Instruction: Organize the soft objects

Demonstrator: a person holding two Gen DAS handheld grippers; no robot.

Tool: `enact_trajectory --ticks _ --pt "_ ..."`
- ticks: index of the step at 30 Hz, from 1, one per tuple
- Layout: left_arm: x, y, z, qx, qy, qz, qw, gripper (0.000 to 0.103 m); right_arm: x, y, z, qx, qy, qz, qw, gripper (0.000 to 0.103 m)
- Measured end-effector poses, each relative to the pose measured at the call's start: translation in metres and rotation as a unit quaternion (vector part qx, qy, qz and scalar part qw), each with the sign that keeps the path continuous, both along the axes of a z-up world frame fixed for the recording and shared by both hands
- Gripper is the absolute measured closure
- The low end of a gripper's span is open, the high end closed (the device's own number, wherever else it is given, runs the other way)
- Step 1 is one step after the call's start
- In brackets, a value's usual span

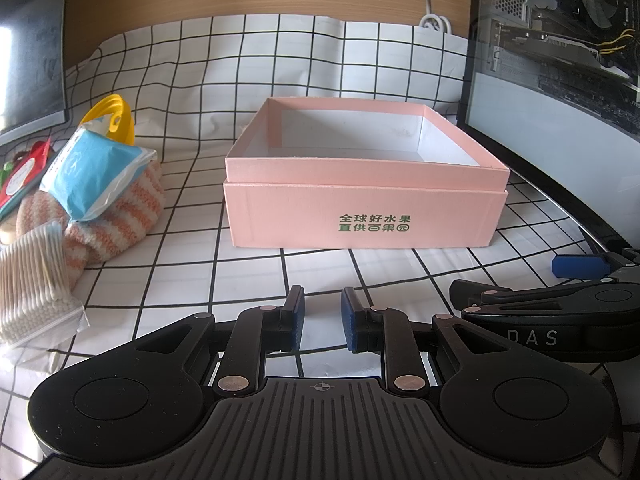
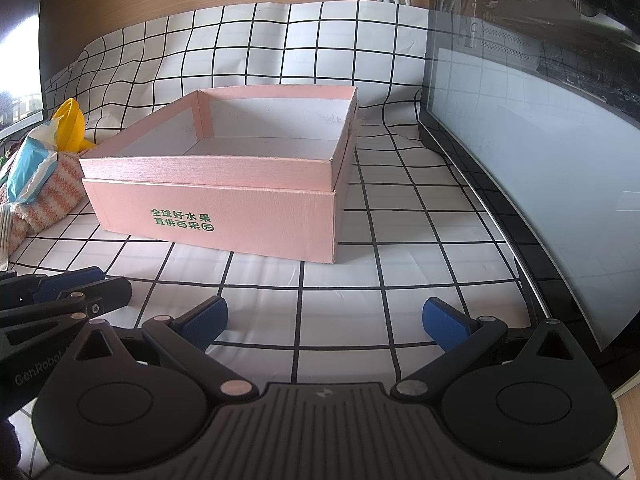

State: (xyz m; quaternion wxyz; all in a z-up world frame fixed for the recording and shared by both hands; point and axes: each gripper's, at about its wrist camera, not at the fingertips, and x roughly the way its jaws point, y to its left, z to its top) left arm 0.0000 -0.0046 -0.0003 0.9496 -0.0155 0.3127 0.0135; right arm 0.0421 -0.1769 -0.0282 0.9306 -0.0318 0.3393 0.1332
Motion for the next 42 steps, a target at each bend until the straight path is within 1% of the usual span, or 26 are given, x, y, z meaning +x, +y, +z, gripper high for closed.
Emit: enact_trajectory --ticks 6,10,12,14,18,20,21,23,26,28,30,32,34,36,37,40,41,42 --pt "0.0 0.0 0.0 0.004 0.0 0.0 1.0 0.08 -0.002 0.001 -0.005 0.001 0.003 0.008 1.0 0.0" --pt "0.0 -0.001 0.0 0.008 0.0 0.0 1.0 0.08 0.005 0.002 -0.001 -0.005 0.031 0.025 0.999 0.0" --pt "0.0 -0.001 0.0 0.006 0.0 0.0 1.0 0.08 0.006 0.002 0.0 -0.007 0.037 0.024 0.999 0.0" --pt "0.0 0.0 0.0 -0.001 -0.001 0.0 1.0 0.08 0.007 0.004 0.0 -0.011 0.044 0.026 0.999 0.0" --pt "-0.002 0.015 0.002 -0.033 0.0 -0.009 0.9994 0.079 0.009 0.004 0.001 -0.013 0.047 0.035 0.998 0.0" --pt "-0.003 0.028 0.008 -0.041 0.003 0.002 0.9992 0.079 0.006 0.007 0.003 -0.015 0.054 0.06 0.997 0.0" --pt "-0.006 0.037 0.013 -0.044 -0.001 0.013 0.999 0.079 0.004 0.011 0.005 -0.011 0.057 0.081 0.995 0.0" --pt "-0.012 0.059 0.025 -0.05 -0.007 0.037 0.9981 0.079 -0.006 0.022 0.011 -0.006 0.046 0.113 0.993 0.0" --pt "-0.023 0.097 0.041 -0.051 0.0 0.083 0.9952 0.079 -0.027 0.047 0.027 -0.022 -0.016 0.149 0.989 0.0" --pt "-0.029 0.125 0.047 -0.047 0.012 0.124 0.9911 0.079 -0.035 0.066 0.039 -0.027 -0.048 0.178 0.982 0.0" --pt "-0.039 0.15 0.051 -0.057 0.008 0.159 0.9856 0.079 -0.04 0.088 0.055 -0.028 -0.078 0.212 0.974 0.0" --pt "-0.047 0.178 0.052 -0.078 0.01 0.193 0.978 0.079 -0.043 0.112 0.07 -0.036 -0.109 0.25 0.961 0.0" --pt "-0.058 0.204 0.053 -0.105 0.013 0.217 0.9704 0.079 -0.039 0.139 0.083 -0.043 -0.12 0.287 0.949 0.0" --pt "-0.069 0.223 0.053 -0.124 0.011 0.228 0.9658 0.079 -0.034 0.165 0.094 -0.043 -0.123 0.314 0.94 0.0" --pt "-0.075 0.232 0.054 -0.131 0.009 0.23 0.9643 0.079 -0.03 0.185 0.101 -0.044 -0.127 0.33 0.935 0.0" --pt "-0.086 0.249 0.052 -0.146 0.006 0.229 0.9625 0.079 -0.026 0.235 0.109 -0.059 -0.152 0.367 0.916 0.0" --pt "-0.091 0.254 0.051 -0.152 0.006 0.224 0.9627 0.079 -0.025 0.255 0.107 -0.07 -0.163 0.379 0.908 0.0" --pt "-0.094 0.256 0.05 -0.156 0.006 0.218 0.9632 0.079 -0.023 0.272 0.104 -0.08 -0.167 0.386 0.904 0.0"
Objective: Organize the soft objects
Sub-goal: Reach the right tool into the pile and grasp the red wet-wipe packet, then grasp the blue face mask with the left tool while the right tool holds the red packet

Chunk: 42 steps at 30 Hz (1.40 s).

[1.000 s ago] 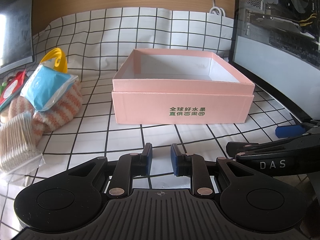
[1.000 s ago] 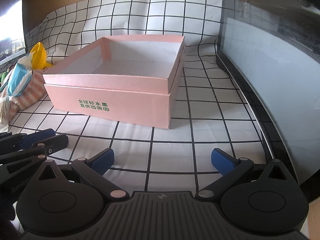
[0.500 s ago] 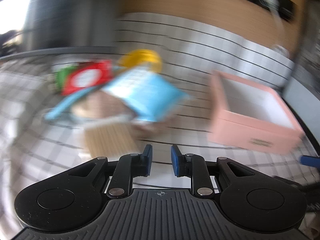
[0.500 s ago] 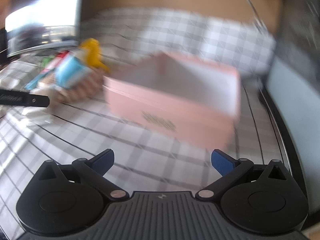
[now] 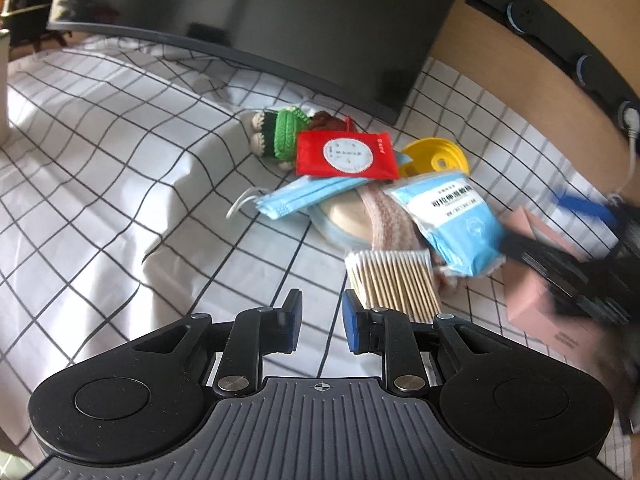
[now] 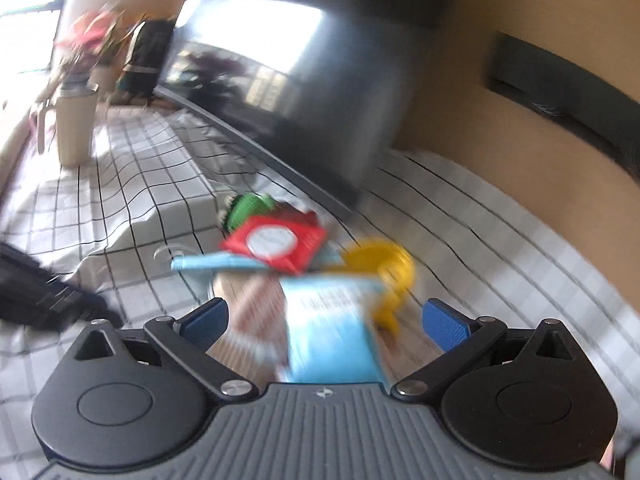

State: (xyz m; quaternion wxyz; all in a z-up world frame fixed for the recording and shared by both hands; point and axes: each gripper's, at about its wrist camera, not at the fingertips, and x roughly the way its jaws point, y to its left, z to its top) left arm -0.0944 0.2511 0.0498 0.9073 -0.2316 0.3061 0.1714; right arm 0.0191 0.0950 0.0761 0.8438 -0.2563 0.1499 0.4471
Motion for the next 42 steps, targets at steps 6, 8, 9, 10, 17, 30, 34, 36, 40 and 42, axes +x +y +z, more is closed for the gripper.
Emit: enact_trajectory --ticks 6,8,9,10,17,30,34,36,40,42 --pt "-0.019 0.021 0.002 -0.005 -0.004 -0.058 0.9983 0.079 0.014 0.092 -0.012 -0.047 -0.015 0.041 0.998 0.0" --pt "-0.019 0.034 0.007 -0.005 -0.004 -0.074 0.9972 0.079 0.021 0.12 -0.014 -0.061 -0.028 0.061 0.996 0.0" --pt "-0.018 0.04 0.009 -0.003 -0.005 -0.078 0.9969 0.079 0.025 0.132 -0.016 -0.073 -0.031 0.069 0.994 0.0" --pt "-0.018 0.048 0.012 0.0 -0.008 -0.081 0.9967 0.079 0.029 0.144 -0.019 -0.091 -0.032 0.077 0.992 0.0" --pt "-0.025 0.075 0.016 0.021 -0.022 -0.06 0.9977 0.079 0.064 0.173 -0.045 -0.178 0.015 0.141 0.974 0.001" --pt "-0.007 0.075 0.018 0.014 -0.036 -0.072 0.9966 0.079 0.043 0.095 -0.022 -0.133 0.08 0.092 0.984 0.055" --pt "0.036 0.064 0.027 0.071 -0.028 -0.145 0.9864 0.079 0.046 0.071 -0.023 -0.107 0.092 0.071 0.987 0.055" --pt "0.061 0.063 0.026 0.082 -0.018 -0.174 0.9812 0.079 0.045 0.065 -0.022 -0.093 0.105 0.063 0.988 0.054" --pt "0.113 0.067 0.015 0.1 0.024 -0.22 0.9701 0.079 0.04 0.062 -0.027 -0.089 0.095 0.075 0.989 0.035" --pt "0.127 0.066 0.011 0.108 0.041 -0.242 0.9633 0.079 0.044 0.066 -0.029 -0.084 0.091 0.075 0.99 0.033"
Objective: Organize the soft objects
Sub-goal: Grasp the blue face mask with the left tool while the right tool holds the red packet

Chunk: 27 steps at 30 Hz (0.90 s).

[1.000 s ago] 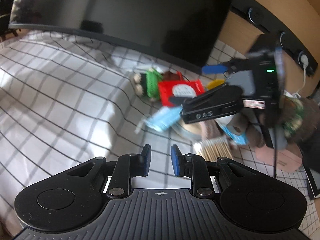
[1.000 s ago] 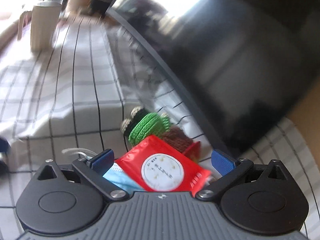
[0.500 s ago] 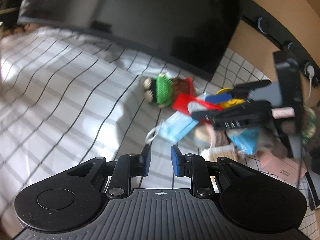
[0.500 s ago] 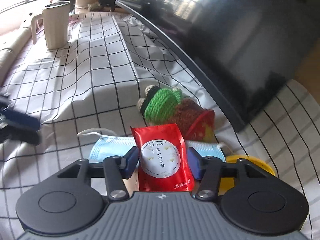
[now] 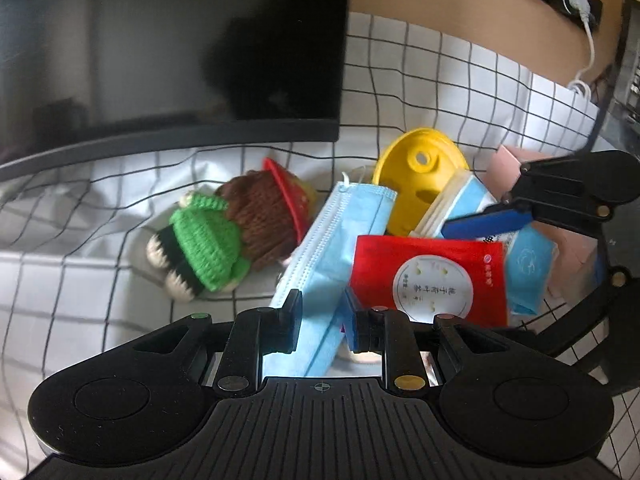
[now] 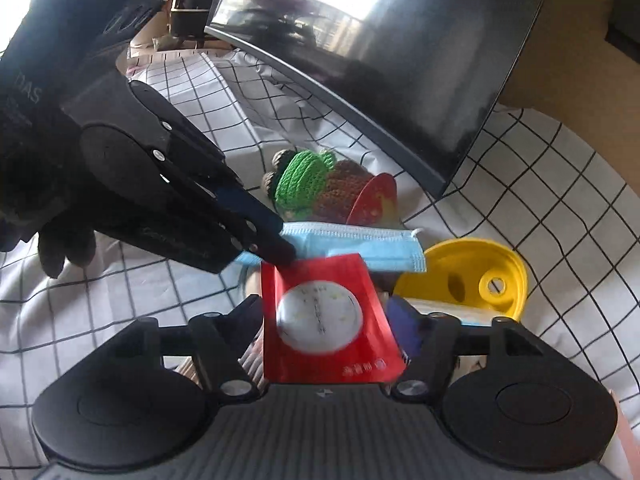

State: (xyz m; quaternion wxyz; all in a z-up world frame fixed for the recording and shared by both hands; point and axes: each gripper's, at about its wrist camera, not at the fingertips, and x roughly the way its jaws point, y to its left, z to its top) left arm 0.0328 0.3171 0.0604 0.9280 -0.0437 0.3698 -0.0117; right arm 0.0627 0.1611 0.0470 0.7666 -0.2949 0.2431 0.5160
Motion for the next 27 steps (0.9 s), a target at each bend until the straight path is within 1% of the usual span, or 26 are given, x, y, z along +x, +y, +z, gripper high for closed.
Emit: enact_trajectory --ticks 2,3,4,5,6,7,9,12,13,14,15,16,17,18,21,24,26,27 --pt "0.007 0.001 -0.001 -0.002 0.007 -0.016 0.9998 0.078 0.008 0.006 -0.003 0.002 0.017 -0.001 1.0 0.033" --pt "0.007 0.002 0.0 -0.007 0.008 -0.021 0.9997 0.078 0.012 0.01 -0.004 0.0 0.026 -0.004 1.0 0.038" --pt "0.007 0.003 0.0 -0.013 0.009 -0.022 0.9996 0.078 0.013 0.011 -0.005 -0.003 0.025 -0.007 1.0 0.05" --pt "0.005 0.005 0.0 -0.016 0.008 -0.02 0.9996 0.078 0.011 0.011 -0.004 -0.007 0.019 -0.009 1.0 0.05" --pt "0.003 0.006 0.0 -0.017 0.007 -0.017 0.9997 0.079 0.009 0.008 -0.002 -0.008 0.018 -0.009 1.0 0.06" --pt "0.001 0.009 -0.001 -0.017 0.006 -0.014 0.9997 0.079 0.006 0.003 0.002 -0.005 0.019 -0.013 1.0 0.073" --pt "0.0 0.011 0.002 -0.015 0.005 -0.018 0.9997 0.079 0.003 -0.009 0.009 0.004 0.034 -0.018 0.999 0.081" --pt "0.011 0.008 0.002 -0.002 0.018 -0.038 0.9991 0.078 -0.001 -0.031 0.015 0.021 0.05 -0.031 0.998 0.083" --pt "0.016 0.006 0.001 0.004 0.024 -0.043 0.9988 0.078 -0.002 -0.037 0.014 0.026 0.058 -0.031 0.998 0.082" --pt "0.02 0.004 0.001 0.009 0.021 -0.048 0.9986 0.078 -0.003 -0.045 0.014 0.035 0.071 -0.033 0.996 0.079" --pt "0.024 0.003 0.001 0.013 0.021 -0.052 0.9983 0.078 -0.003 -0.051 0.011 0.042 0.084 -0.039 0.995 0.059" --pt "0.028 0.001 0.001 0.015 0.022 -0.055 0.9981 0.078 -0.004 -0.055 0.007 0.043 0.091 -0.044 0.994 0.032" --pt "0.03 0.001 0.001 0.016 0.022 -0.057 0.998 0.078 -0.007 -0.058 0.004 0.048 0.094 -0.045 0.993 0.026" --pt "0.032 0.0 0.001 0.016 0.022 -0.059 0.9979 0.078 -0.01 -0.06 0.0 0.053 0.093 -0.045 0.993 0.024" --pt "0.035 -0.005 -0.001 0.021 0.019 -0.062 0.9977 0.079 -0.019 -0.056 -0.007 0.052 0.099 -0.053 0.992 0.024" --pt "0.034 -0.01 -0.001 0.031 0.022 -0.063 0.9973 0.079 -0.031 -0.05 -0.014 0.061 0.124 -0.076 0.987 0.023" --pt "0.032 -0.012 0.0 0.029 0.029 -0.065 0.997 0.077 -0.04 -0.048 -0.021 0.057 0.127 -0.068 0.988 0.023" --pt "0.03 -0.013 0.0 0.025 0.033 -0.069 0.9967 0.077 -0.045 -0.047 -0.027 0.047 0.12 -0.062 0.99 0.023"
